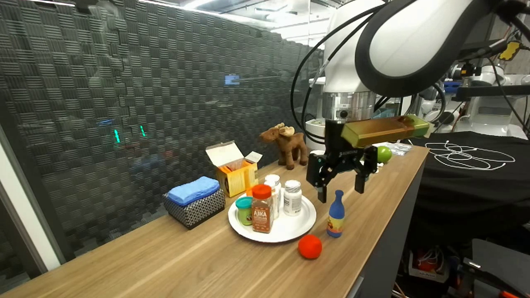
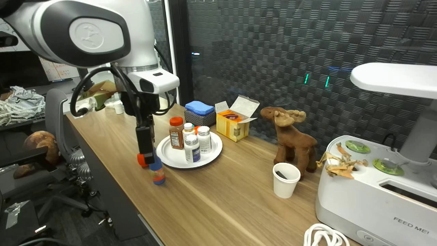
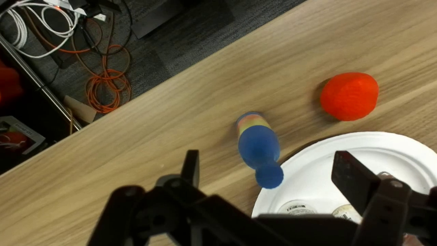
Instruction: Put the bottles on the tray
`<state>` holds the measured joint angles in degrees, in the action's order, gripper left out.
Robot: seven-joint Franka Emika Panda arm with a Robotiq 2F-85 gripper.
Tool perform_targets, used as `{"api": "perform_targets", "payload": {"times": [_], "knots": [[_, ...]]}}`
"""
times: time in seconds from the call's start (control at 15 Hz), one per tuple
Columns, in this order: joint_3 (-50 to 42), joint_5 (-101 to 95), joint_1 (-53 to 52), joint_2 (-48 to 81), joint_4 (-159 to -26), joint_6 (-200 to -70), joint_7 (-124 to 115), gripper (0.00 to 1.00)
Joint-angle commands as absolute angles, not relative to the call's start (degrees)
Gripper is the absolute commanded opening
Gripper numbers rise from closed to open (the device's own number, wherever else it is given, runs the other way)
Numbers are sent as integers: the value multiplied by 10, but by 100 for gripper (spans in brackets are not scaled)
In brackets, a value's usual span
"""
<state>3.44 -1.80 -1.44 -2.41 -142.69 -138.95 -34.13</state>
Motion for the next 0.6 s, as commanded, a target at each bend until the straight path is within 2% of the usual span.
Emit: {"api": "perform_targets", "payload": {"times": [0.0,0.07,0.13,0.53], "knots": [[31,-10,-14,-15,-1414,-1404,-353,84],[31,-10,-14,-14,-1414,-1405,-356,72],[30,-10,-14,-14,-1414,-1407,-357,70],[29,-19,-15,-24,-1421,-1404,-376,23]]}}
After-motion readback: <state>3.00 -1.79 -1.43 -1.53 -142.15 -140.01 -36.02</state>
